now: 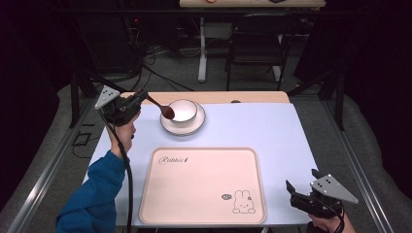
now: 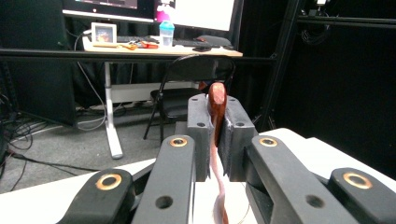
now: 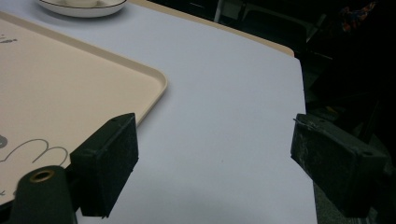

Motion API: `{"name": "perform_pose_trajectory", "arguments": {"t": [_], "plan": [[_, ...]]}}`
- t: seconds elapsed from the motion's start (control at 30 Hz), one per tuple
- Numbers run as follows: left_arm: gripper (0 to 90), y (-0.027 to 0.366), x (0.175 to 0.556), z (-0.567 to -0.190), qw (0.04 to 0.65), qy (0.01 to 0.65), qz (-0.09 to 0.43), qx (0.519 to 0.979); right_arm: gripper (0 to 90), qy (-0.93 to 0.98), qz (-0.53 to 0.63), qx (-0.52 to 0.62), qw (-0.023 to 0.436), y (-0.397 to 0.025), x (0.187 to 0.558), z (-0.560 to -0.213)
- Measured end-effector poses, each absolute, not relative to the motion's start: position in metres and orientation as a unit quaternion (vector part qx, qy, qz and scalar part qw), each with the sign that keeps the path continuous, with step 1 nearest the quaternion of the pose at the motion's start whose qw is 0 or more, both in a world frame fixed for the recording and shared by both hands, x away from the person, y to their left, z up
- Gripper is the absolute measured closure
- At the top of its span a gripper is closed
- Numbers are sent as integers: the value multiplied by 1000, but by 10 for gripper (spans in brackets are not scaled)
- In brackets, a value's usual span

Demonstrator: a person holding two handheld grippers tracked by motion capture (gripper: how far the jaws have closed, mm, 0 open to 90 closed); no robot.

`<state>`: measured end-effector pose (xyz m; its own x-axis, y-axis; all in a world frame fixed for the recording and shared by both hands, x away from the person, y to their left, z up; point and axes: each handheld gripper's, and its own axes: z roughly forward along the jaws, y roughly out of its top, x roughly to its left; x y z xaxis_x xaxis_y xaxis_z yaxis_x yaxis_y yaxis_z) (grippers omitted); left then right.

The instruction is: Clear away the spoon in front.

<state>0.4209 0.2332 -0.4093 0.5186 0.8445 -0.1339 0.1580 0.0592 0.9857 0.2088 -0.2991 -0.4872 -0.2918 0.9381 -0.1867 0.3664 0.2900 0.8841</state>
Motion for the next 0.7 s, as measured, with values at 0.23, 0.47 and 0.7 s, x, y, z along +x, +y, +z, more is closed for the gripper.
{"name": "perform_pose_trajectory", "arguments": {"t": [0.23,0.47,0.7], "plan": [[841,233,413,-404,595,402,274,640,143,710,378,459,376,-299,209,-487],[841,226,404,-398,580,388,279,660,143,710,379,460,375,-299,209,-487],[841,227,399,-398,568,392,272,671,143,710,379,460,375,-299,209,-487]]}}
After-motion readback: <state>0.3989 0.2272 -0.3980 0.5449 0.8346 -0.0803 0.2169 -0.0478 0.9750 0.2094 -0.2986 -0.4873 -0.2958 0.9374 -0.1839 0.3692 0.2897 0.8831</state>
